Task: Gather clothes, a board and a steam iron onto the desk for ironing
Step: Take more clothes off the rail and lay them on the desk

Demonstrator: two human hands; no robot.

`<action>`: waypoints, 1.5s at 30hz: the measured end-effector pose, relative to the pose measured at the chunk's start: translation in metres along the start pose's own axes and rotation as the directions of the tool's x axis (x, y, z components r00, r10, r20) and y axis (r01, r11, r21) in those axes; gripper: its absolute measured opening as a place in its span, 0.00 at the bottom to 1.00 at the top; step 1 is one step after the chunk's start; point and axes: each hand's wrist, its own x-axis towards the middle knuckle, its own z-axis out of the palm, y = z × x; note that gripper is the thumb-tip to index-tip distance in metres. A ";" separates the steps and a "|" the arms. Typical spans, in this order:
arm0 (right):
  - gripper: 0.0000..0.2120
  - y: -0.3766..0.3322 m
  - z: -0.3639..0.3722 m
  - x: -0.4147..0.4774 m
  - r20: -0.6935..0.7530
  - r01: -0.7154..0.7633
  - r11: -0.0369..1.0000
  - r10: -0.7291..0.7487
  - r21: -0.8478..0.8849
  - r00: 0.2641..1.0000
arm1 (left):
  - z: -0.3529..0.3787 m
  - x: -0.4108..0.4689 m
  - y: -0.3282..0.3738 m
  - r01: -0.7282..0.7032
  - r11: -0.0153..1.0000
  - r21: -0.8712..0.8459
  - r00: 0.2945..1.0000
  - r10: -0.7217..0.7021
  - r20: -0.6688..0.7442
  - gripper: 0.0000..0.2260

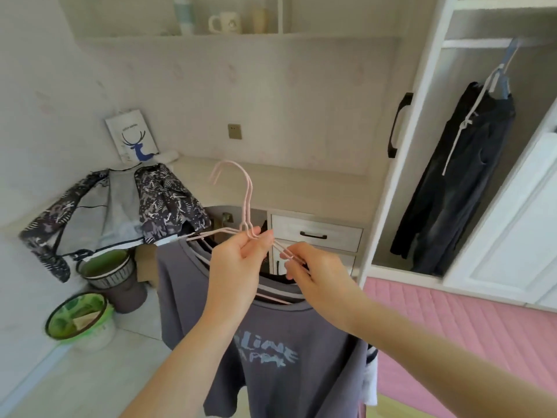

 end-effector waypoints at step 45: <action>0.21 -0.069 0.249 0.574 0.205 0.025 0.906 -0.122 0.422 0.971 | -0.417 0.444 -0.116 -0.082 0.603 0.793 0.884 0.411 -0.222 0.07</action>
